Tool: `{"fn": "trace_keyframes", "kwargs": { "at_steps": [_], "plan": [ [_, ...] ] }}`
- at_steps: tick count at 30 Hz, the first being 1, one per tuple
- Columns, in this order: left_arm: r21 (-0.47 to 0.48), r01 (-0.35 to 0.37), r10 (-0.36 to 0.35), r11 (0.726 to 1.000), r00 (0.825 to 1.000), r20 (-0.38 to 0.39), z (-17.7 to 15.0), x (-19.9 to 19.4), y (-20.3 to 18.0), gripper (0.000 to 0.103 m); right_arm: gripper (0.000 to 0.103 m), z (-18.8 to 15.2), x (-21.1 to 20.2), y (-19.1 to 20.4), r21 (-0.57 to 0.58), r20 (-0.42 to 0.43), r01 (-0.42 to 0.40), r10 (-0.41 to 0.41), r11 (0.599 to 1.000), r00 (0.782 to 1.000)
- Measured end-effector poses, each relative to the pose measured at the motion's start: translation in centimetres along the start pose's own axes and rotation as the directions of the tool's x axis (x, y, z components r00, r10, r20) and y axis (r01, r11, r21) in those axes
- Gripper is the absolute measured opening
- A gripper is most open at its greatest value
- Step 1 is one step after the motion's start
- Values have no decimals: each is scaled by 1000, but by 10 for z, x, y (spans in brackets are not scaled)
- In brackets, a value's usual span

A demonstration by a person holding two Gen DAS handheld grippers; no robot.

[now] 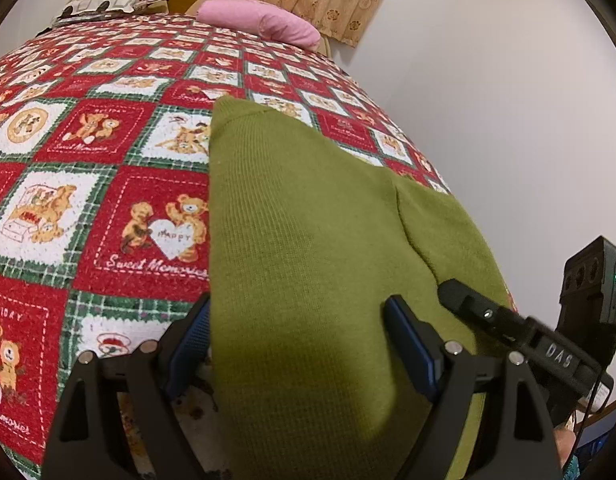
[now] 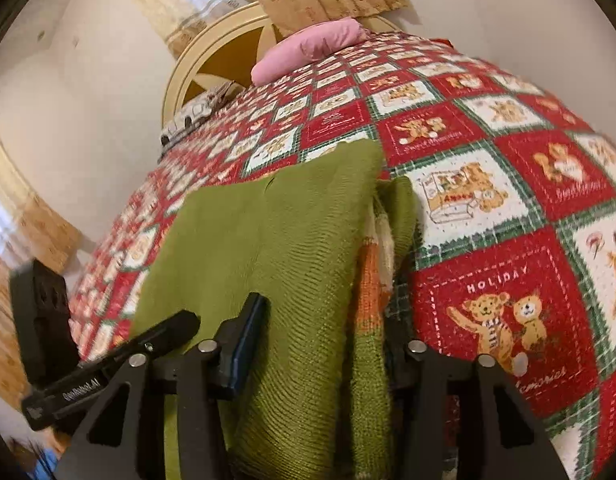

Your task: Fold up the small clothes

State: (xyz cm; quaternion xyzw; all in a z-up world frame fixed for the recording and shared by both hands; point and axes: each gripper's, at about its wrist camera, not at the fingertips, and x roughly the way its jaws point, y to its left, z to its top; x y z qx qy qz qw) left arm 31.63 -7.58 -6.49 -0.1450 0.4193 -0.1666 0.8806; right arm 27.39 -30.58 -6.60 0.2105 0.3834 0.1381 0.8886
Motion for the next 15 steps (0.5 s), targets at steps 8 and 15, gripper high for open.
{"fn": "trace_keyframes", "kwargs": {
  "at_steps": [8,15],
  "plan": [
    [-1,22,-22,1000,1000,7,1,1,-1,68,46,-1,1,-3,37,8,-29,29,999,1000],
    [6,26,-27,1000,999,20,1,0,-3,56,30,-10,-4,38,-166,93,176,-162,970,982]
  ]
}}
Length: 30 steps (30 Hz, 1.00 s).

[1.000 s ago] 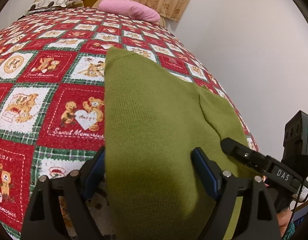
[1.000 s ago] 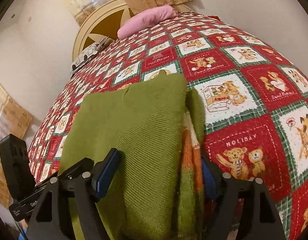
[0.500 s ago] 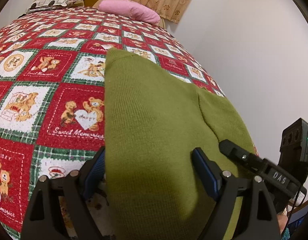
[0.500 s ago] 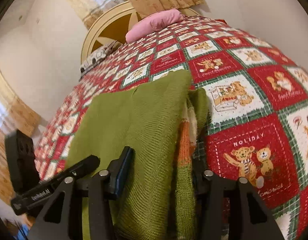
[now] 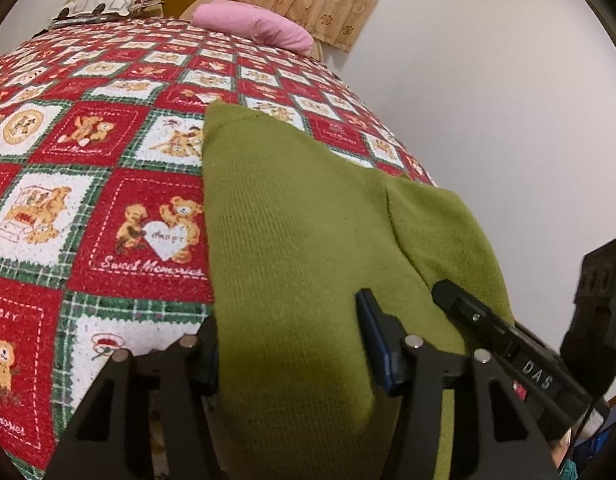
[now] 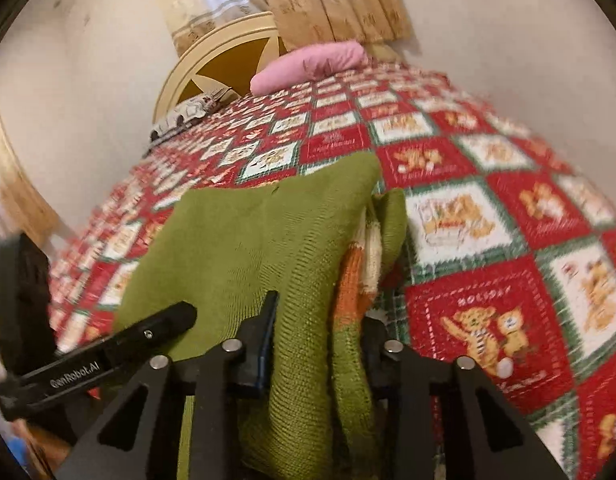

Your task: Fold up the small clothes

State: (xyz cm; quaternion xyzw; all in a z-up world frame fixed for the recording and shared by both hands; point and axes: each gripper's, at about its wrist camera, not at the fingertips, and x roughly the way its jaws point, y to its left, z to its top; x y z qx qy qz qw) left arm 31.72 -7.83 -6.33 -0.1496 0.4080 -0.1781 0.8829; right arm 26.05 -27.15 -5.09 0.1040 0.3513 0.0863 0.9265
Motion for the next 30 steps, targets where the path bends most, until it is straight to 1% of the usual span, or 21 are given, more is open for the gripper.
{"fn": "trace_keyframes", "kwargs": {
  "at_steps": [1,2,4,6,8,13,22,27,30],
  "plan": [
    [1,-2,2,1000,1000,2,0,0,-1,56,29,-1,-2,4,-21,6,26,-26,999,1000],
    [4,-5,5,1000,1000,4,1,0,-2,54,27,-1,-4,10,-49,16,68,-67,997,998],
    [12,-10,10,1000,1000,4,1,-1,-2,52,26,0,-9,18,-72,26,116,-115,991,993],
    [17,-13,14,1000,1000,-5,-1,-4,-2,48,25,2,-19,25,-79,48,141,-137,987,989],
    [22,-10,10,1000,1000,-12,-1,-12,-1,44,25,1,-32,32,-62,68,139,-135,988,989],
    [72,-19,19,997,1000,-6,-10,-40,-10,43,24,-6,-74,55,-65,108,122,-115,990,988],
    [118,-21,25,993,999,-27,-41,-84,-25,42,24,-45,-136,71,35,99,77,-80,996,992],
    [160,-32,38,987,999,-35,-60,-103,-35,42,24,-70,-166,76,62,102,78,-84,995,991],
    [171,-18,26,985,999,-41,-73,-114,-40,42,24,-83,-182,78,73,107,86,-94,994,990]
  ]
}}
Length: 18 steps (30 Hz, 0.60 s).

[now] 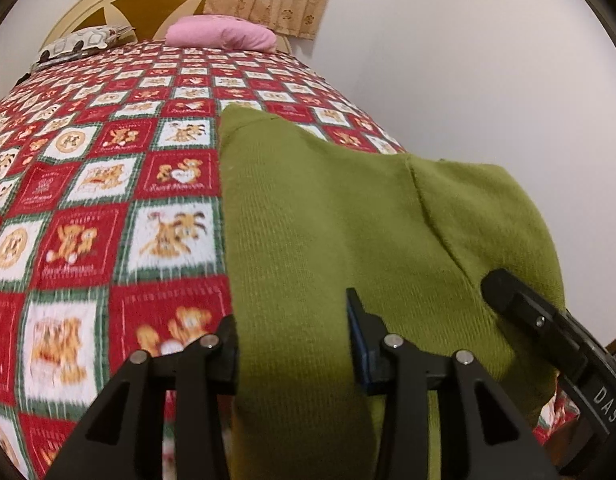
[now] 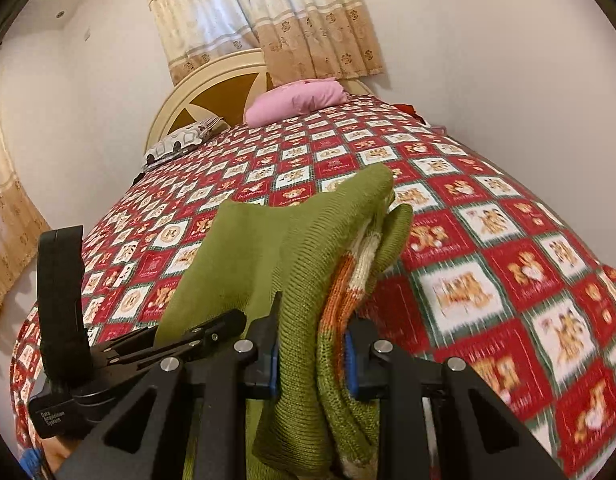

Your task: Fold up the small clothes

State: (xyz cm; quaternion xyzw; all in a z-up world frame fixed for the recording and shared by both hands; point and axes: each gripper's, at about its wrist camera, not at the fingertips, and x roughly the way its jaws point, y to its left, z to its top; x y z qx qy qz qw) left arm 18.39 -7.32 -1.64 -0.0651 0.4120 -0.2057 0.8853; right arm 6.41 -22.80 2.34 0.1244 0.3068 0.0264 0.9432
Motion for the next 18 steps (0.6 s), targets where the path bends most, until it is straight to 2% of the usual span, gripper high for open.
{"fn": "trace_keyframes", "kwargs": {
  "at_steps": [5,18],
  "plan": [
    [42,3,-3,999,1000,7,-15,-13,-17,41,24,-16,-30,-5,5,17,17,-18,1000,1000],
    [119,73,-70,990,997,-28,-47,-21,-64,41,24,-53,-85,-42,79,39,70,-73,994,997]
  ]
}}
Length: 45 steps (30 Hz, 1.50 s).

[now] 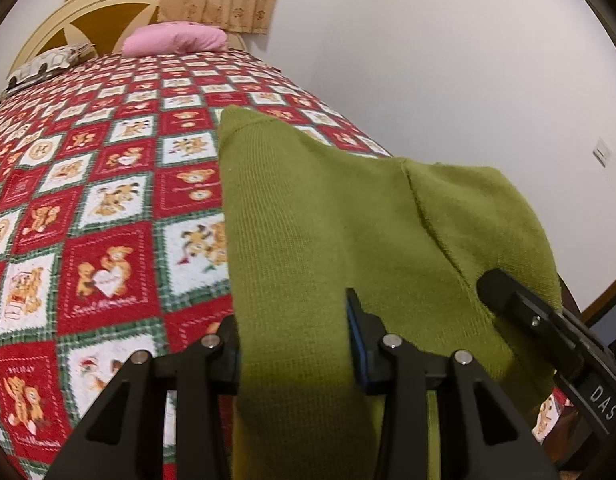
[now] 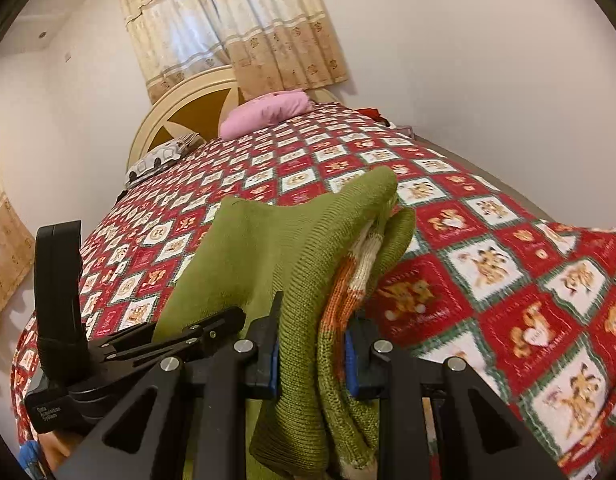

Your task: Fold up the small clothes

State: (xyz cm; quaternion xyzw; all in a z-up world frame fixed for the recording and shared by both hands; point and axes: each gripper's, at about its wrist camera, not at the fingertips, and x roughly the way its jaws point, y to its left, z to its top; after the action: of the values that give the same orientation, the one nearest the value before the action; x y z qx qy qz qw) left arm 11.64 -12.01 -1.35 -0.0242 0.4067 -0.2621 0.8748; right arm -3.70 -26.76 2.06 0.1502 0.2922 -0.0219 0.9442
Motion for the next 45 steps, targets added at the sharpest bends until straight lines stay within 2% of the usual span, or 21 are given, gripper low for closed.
{"fn": "trace_keyframes", "kwargs": {
  "at_steps": [16,24,34,45],
  "plan": [
    [128,54,-54,990,999,-5,17,22,-68,41,24,9,-31,-54,90,73,68,-75,994,995],
    [176,42,-45,983,999,10,35,36,-91,41,24,25,-32,-73,99,101,98,-108,990,989],
    [220,25,-30,975,999,18,54,69,-117,41,24,42,-13,-99,122,116,158,-172,980,978],
    [201,-11,14,979,1000,-14,59,113,-119,41,24,48,39,-138,137,15,232,-236,963,972]
  ]
}}
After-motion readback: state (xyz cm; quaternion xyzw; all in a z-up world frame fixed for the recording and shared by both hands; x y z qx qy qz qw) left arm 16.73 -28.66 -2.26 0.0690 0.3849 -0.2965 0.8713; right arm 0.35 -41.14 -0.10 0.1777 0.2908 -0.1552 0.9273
